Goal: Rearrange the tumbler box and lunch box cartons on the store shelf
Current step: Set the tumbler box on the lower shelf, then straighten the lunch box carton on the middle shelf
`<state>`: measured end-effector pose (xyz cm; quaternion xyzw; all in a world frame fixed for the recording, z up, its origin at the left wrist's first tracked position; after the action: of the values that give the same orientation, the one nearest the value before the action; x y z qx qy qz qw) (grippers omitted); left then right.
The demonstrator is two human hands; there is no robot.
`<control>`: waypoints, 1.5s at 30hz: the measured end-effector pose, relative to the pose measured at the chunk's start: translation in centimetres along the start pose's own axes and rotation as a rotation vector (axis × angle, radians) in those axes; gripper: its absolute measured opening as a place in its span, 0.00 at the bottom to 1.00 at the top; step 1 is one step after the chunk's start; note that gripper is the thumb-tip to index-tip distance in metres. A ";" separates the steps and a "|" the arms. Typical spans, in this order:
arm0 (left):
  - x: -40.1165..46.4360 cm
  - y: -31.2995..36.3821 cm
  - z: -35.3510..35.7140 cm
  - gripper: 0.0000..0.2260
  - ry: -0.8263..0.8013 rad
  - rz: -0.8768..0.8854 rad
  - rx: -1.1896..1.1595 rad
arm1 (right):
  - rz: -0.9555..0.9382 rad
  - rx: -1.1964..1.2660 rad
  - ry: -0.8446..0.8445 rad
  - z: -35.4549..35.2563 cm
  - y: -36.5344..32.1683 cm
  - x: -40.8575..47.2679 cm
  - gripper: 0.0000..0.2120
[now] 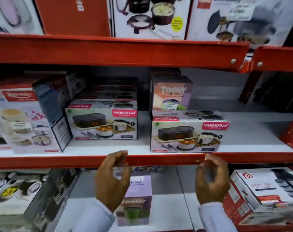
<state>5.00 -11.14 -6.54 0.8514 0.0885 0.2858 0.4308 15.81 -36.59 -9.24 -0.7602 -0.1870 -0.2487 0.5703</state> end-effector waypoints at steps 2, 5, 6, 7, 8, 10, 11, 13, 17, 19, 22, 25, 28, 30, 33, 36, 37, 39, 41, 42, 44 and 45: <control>3.0 2.5 1.4 0.18 -0.083 -0.008 -0.019 | 0.044 0.002 0.131 -1.6 -0.8 3.4 0.18; 6.3 4.0 3.5 0.28 -0.222 -0.080 0.023 | 0.247 0.041 0.106 -3.0 -0.2 7.4 0.25; 7.0 4.5 4.0 0.29 -0.265 -0.101 0.040 | 0.306 0.055 0.052 -3.2 0.1 8.2 0.25; 7.5 4.8 4.4 0.30 -0.303 -0.119 0.045 | 0.347 0.063 -0.007 -3.3 0.3 8.9 0.24; 7.9 5.1 4.8 0.29 -0.329 -0.128 0.035 | 0.366 0.070 -0.061 -3.4 0.4 9.4 0.22; 8.2 5.7 5.1 0.24 -0.312 -0.108 -0.003 | 0.354 0.080 -0.118 -3.8 0.0 9.8 0.18; 8.1 6.1 5.0 0.21 -0.271 -0.076 -0.017 | 0.330 0.082 -0.117 -4.2 -0.5 9.7 0.17; 7.9 6.9 4.3 0.22 -0.167 -0.003 -0.023 | 0.272 0.075 -0.072 -5.2 -1.8 9.8 0.17; 7.4 7.9 1.6 0.25 -0.053 0.052 -0.012 | 0.180 0.073 -0.049 -5.9 -4.5 9.7 0.19; 7.5 7.3 0.5 0.26 -0.023 0.057 -0.021 | 0.156 0.105 -0.070 -5.5 -5.2 9.7 0.18; 6.9 6.0 -1.7 0.25 0.052 0.038 -0.051 | 0.147 0.132 -0.115 -3.8 -6.0 9.2 0.19; 5.9 3.9 -4.9 0.22 0.135 -0.022 -0.059 | 0.150 0.172 -0.191 -0.3 -6.3 8.1 0.21; 5.0 1.1 -8.8 0.17 0.202 -0.090 0.016 | 0.144 0.224 -0.287 4.5 -7.2 6.5 0.21; 4.4 -0.7 -11.0 0.15 0.227 -0.134 0.075 | 0.151 0.266 -0.340 7.5 -7.6 5.4 0.21; 4.0 -3.4 -13.5 0.17 0.246 -0.182 0.098 | 0.167 0.286 -0.429 11.7 -8.0 4.1 0.20; 4.2 -5.6 -14.9 0.15 0.219 -0.210 0.076 | 0.177 0.278 -0.483 14.0 -8.0 3.3 0.20; 4.3 -6.3 -15.2 0.16 0.200 -0.219 0.072 | 0.179 0.269 -0.490 14.4 -7.9 3.1 0.20; 4.5 -7.2 -15.3 0.16 0.174 -0.235 0.078 | 0.182 0.265 -0.487 14.8 -7.8 2.8 0.20; 4.6 -7.5 -15.5 0.16 0.174 -0.225 0.102 | 0.178 0.258 -0.485 14.8 -8.2 2.6 0.21; 4.6 -7.8 -15.5 0.15 0.167 -0.221 0.105 | 0.180 0.257 -0.481 14.8 -8.2 2.5 0.21; 4.6 -8.2 -15.4 0.17 0.164 -0.236 0.120 | 0.189 0.272 -0.475 14.9 -8.2 2.3 0.21; 4.5 -8.3 -15.5 0.17 0.165 -0.240 0.135 | 0.190 0.278 -0.472 14.9 -8.1 2.2 0.22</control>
<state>0.79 6.34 -3.99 0.8353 0.2438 0.2945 0.3951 15.44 -20.03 -5.00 -0.7256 -0.2751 0.0176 0.6304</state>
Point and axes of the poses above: each hand's wrist, its own x-axis towards the middle knuckle, its own z-axis out of the palm, y = z × x, the point moved 3 cm from there along x, towards the middle knuckle, and after that the axes turned 15 degrees about -y, right-handed, at the moved point
